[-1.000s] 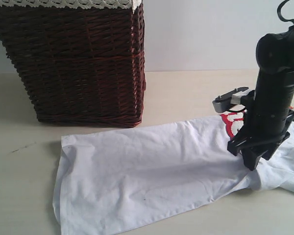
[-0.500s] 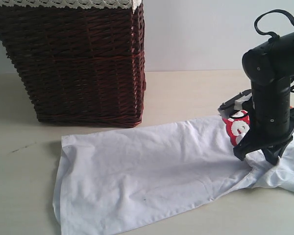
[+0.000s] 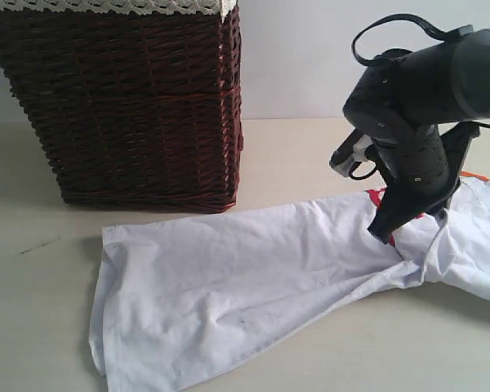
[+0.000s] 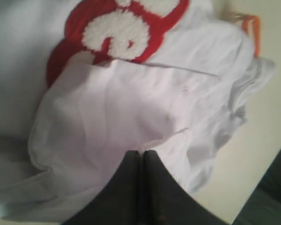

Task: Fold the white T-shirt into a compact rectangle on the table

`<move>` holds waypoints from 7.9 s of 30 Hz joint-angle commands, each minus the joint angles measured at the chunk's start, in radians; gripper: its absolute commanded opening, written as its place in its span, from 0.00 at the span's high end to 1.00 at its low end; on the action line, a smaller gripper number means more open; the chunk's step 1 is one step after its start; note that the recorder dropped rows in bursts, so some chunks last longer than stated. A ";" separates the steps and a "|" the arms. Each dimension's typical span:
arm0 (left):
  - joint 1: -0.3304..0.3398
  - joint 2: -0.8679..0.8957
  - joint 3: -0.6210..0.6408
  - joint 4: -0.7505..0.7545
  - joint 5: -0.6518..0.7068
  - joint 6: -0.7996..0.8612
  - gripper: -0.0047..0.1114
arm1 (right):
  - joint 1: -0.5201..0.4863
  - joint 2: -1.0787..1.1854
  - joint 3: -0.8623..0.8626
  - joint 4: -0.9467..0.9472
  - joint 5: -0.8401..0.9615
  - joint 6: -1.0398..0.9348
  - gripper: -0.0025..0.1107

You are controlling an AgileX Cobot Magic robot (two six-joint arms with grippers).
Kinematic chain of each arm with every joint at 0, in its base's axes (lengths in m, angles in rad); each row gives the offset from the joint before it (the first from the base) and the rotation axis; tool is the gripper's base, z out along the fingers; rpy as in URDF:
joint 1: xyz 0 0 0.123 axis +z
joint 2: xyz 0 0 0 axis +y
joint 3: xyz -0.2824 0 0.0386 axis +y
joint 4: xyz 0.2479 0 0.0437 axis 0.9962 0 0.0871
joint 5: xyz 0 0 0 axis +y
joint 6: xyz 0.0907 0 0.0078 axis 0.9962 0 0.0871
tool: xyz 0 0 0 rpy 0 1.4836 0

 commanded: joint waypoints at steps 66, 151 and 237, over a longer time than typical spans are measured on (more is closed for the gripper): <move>0.003 -0.005 0.001 0.001 -0.012 -0.001 0.96 | -0.368 0.127 -0.008 0.206 -0.265 -0.062 0.98; 0.003 -0.005 0.001 0.001 -0.012 -0.001 0.96 | 0.372 0.104 -0.090 0.498 -0.309 -0.063 0.98; 0.003 -0.005 0.001 0.001 -0.012 -0.001 0.96 | -0.473 0.109 0.090 0.482 -0.398 0.014 0.98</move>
